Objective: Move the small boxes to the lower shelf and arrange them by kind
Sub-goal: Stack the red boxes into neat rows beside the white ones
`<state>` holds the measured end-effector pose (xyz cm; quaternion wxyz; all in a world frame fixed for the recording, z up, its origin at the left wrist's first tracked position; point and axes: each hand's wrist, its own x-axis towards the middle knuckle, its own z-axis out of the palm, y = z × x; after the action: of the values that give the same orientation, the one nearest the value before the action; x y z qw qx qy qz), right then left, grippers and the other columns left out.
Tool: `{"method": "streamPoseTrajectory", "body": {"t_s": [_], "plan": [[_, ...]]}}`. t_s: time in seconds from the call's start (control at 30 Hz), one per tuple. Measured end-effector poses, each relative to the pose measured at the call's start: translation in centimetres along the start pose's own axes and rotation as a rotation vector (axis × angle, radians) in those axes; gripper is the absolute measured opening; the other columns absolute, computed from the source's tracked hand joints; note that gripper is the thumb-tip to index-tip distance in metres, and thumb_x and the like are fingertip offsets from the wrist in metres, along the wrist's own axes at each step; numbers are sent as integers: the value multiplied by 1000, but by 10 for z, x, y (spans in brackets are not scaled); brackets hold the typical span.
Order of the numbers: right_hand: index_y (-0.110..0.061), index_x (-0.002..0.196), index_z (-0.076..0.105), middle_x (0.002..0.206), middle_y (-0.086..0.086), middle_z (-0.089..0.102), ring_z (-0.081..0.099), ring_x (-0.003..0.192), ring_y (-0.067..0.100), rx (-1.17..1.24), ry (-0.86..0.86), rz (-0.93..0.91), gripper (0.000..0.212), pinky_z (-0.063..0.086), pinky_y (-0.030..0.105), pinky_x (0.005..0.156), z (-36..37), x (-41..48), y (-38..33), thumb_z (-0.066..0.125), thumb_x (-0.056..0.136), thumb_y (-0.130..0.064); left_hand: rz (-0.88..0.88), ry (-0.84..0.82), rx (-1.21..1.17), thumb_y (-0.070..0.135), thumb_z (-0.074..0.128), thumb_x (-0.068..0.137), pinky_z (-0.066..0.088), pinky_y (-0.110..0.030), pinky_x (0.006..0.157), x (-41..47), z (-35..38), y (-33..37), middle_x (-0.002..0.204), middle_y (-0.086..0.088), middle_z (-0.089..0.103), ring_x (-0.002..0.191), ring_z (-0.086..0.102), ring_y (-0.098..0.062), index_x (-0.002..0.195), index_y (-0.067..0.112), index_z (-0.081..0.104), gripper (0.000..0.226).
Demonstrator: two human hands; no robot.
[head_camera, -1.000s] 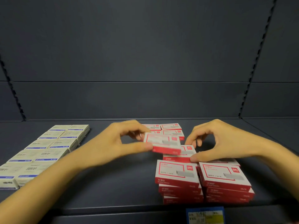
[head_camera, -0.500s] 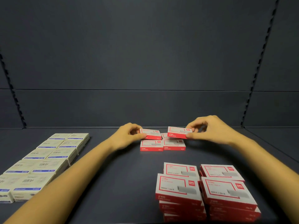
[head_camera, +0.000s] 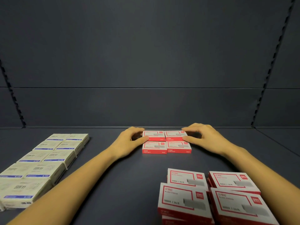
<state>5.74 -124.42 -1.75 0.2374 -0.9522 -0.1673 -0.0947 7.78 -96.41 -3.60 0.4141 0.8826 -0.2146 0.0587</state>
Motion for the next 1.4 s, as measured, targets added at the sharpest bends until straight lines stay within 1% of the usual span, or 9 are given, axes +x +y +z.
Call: {"method": "streamPoseTrajectory", "body": {"t_s": [0.17, 0.27, 0.37, 0.57, 0.83, 1.07, 1.17, 1.27, 1.4], "plan": [[-29, 121, 58, 118, -13, 54, 48, 111, 5, -19, 88, -42, 37, 45, 33, 95, -5, -8, -9, 57, 86, -42, 80, 144, 114, 31, 63, 84, 37, -27, 101, -9, -3, 16, 115, 11, 50, 111, 46, -8, 125, 19, 53, 43], [-31, 102, 67, 104, -15, 63, 59, 98, 3, 149, 116, -89, 19, 48, 15, 84, -21, -22, -24, 61, 84, -34, 154, 93, -71, 39, 65, 79, 48, -24, 92, -30, -18, 49, 101, 13, 64, 98, 59, -4, 101, 27, 66, 26], [-36, 90, 72, 94, -14, 69, 63, 94, 3, 274, -59, -156, 20, 49, 12, 81, -40, -47, -46, 61, 75, -45, 270, -125, -179, 42, 68, 76, 51, -21, 82, -65, -27, 80, 88, 6, 69, 87, 64, -10, 88, 27, 70, 20], [-35, 97, 71, 95, -15, 67, 63, 90, 5, 140, -370, -228, 29, 50, 23, 82, -57, -82, -77, 67, 72, -51, 371, -292, -43, 41, 81, 62, 46, -23, 80, -120, -15, 97, 90, 7, 64, 88, 59, -15, 92, 26, 69, 36], [-33, 94, 71, 92, -17, 67, 61, 86, 3, -29, -440, -190, 29, 53, 29, 79, -59, -82, -93, 73, 70, -48, 319, -241, -68, 44, 78, 63, 45, -18, 78, -127, -17, 97, 89, 9, 65, 87, 58, -14, 92, 31, 70, 32], [-28, 89, 71, 84, -7, 74, 69, 78, 10, -23, -550, -137, 23, 50, 19, 69, -57, -71, -98, 76, 71, -42, 174, 90, -108, 44, 75, 51, 49, -22, 74, -103, -39, 81, 84, 5, 71, 74, 60, -11, 87, 29, 72, 39], [-28, 86, 70, 77, -4, 73, 68, 70, 8, 6, -490, -132, 17, 50, 18, 65, -55, -66, -94, 74, 72, -37, 101, 152, -94, 42, 78, 53, 47, -15, 66, -79, -38, 69, 78, 12, 71, 64, 53, -1, 83, 29, 71, 34], [-29, 87, 69, 67, -11, 70, 63, 61, 4, 59, -349, -100, 15, 50, 21, 61, -54, -58, -84, 74, 72, -33, 29, 135, -108, 27, 83, 60, 46, -22, 65, -57, -28, 55, 81, 4, 72, 61, 48, -4, 86, 22, 71, 29], [-27, 90, 69, 71, -5, 72, 63, 62, 5, 91, -160, -26, 20, 50, 20, 61, -48, -44, -61, 75, 72, -31, -61, 109, -65, 23, 84, 62, 41, -7, 53, -40, -15, 39, 81, 5, 71, 48, 49, 5, 88, 18, 67, 31]]}}
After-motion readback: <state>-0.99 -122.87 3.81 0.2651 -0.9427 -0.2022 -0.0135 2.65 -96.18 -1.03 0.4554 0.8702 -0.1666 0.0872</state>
